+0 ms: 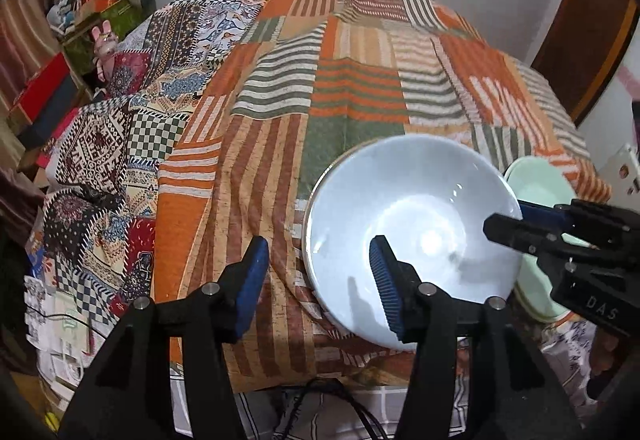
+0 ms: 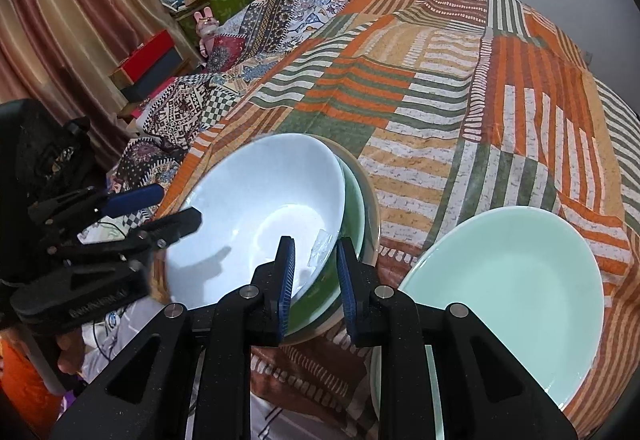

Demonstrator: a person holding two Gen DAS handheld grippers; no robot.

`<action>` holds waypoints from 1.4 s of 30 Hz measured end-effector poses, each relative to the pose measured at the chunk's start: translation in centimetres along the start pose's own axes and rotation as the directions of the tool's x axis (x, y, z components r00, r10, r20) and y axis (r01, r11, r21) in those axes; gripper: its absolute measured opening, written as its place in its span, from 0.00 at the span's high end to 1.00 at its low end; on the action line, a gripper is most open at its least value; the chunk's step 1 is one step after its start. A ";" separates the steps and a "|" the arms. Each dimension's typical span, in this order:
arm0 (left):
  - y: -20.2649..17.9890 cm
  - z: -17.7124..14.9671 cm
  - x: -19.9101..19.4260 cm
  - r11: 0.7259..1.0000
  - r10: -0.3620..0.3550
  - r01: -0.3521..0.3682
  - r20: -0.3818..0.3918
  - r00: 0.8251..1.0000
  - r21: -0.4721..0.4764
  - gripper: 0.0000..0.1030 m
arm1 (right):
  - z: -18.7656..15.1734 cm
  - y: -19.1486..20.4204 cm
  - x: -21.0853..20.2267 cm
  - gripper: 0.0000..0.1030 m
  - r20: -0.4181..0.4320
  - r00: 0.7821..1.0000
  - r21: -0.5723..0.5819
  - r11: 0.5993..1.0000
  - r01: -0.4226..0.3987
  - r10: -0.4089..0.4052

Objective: Organize plates and bowls
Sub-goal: 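Lower the white spotted bowl into the mint green bowl with both tools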

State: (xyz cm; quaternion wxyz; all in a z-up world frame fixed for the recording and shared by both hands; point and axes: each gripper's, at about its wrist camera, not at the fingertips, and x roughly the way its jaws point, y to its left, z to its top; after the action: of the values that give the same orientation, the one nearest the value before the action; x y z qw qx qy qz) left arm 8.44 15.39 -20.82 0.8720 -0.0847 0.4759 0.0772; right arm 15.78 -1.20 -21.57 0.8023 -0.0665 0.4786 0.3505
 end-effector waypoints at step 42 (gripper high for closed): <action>1.3 -1.8 7.5 0.966 -0.235 0.221 -0.097 0.967 -0.137 0.65 | -1.0 -2.5 3.4 0.67 -0.016 0.999 0.087 0.996 -0.034 0.036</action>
State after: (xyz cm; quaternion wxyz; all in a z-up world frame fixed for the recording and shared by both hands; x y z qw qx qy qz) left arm 10.71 16.69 -28.18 0.8398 -0.1977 0.5056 0.0011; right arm 17.66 -1.81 -25.40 0.7938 -0.0265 0.5016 0.3429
